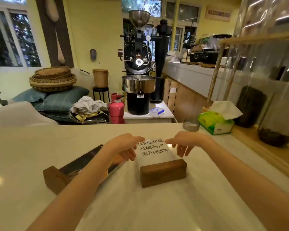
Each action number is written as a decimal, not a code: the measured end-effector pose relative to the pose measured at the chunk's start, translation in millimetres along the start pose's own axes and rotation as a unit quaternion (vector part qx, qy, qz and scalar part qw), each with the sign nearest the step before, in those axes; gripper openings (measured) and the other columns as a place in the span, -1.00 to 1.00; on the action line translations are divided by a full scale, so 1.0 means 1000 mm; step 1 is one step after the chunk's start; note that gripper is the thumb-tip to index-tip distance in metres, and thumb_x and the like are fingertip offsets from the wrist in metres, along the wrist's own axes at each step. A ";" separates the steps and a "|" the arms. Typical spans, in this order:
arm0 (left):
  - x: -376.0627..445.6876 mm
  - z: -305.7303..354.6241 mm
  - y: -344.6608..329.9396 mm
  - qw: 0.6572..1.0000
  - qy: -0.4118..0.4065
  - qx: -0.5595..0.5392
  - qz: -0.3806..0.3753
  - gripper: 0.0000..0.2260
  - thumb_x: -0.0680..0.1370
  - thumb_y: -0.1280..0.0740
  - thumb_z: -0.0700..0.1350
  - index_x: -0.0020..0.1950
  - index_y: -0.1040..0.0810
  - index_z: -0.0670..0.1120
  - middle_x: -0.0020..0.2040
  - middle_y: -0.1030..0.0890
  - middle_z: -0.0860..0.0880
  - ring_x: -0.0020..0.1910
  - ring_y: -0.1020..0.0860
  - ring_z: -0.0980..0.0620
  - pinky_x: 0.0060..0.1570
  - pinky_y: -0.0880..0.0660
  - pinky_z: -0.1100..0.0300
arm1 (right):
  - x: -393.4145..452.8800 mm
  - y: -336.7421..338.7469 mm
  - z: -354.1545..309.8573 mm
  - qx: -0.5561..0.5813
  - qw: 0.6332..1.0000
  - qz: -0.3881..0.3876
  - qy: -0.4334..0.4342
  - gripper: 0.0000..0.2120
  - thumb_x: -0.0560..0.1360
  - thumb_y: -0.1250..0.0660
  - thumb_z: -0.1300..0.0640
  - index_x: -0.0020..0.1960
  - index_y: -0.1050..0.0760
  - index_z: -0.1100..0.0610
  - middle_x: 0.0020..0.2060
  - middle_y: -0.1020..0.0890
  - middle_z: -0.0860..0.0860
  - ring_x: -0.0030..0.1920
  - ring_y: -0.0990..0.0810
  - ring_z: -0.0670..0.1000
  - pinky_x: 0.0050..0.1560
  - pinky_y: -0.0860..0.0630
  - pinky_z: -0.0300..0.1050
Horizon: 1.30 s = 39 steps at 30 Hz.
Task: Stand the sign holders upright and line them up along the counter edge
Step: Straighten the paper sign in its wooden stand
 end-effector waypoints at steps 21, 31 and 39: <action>-0.007 -0.033 -0.041 0.985 -0.008 -0.175 -0.003 -0.59 0.39 -0.42 -0.27 0.22 -0.46 -0.23 0.19 -0.58 -0.14 -0.16 -0.59 0.07 -0.37 -0.61 0.33 | -0.011 -0.037 0.027 0.245 0.965 0.090 0.019 -0.84 0.36 -0.44 0.12 -0.11 -0.57 0.16 -0.36 -0.58 -0.04 -0.36 -0.52 -0.09 -0.37 -0.41 -0.30; -0.012 -0.024 -0.028 0.983 -0.036 -0.179 0.033 -0.28 0.31 -0.48 -0.30 0.40 -0.24 -0.14 0.12 -0.56 -0.17 -0.06 -0.61 -0.09 -0.23 -0.64 0.14 | -0.018 -0.028 0.025 0.248 0.951 0.173 0.063 -0.50 0.38 -0.42 0.08 0.26 -0.42 0.21 0.03 -0.56 0.04 -0.04 -0.50 0.00 -0.20 -0.44 -0.33; -0.022 -0.007 -0.006 0.971 -0.136 -0.136 0.140 -0.17 0.27 -0.52 -0.30 0.42 -0.20 0.03 0.01 -0.59 -0.17 -0.08 -0.62 -0.10 -0.20 -0.65 0.02 | -0.030 -0.014 0.012 0.285 0.920 0.228 0.144 -0.67 0.41 -0.40 0.09 0.13 -0.41 0.09 -0.04 -0.56 -0.02 -0.19 -0.54 -0.13 -0.39 -0.44 -0.38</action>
Point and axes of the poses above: each hand's wrist, its own x-axis towards the middle knuckle, its own y-axis out of the back of the hand, z = x × y, the point moved 8 cm from there along x, towards the middle knuckle
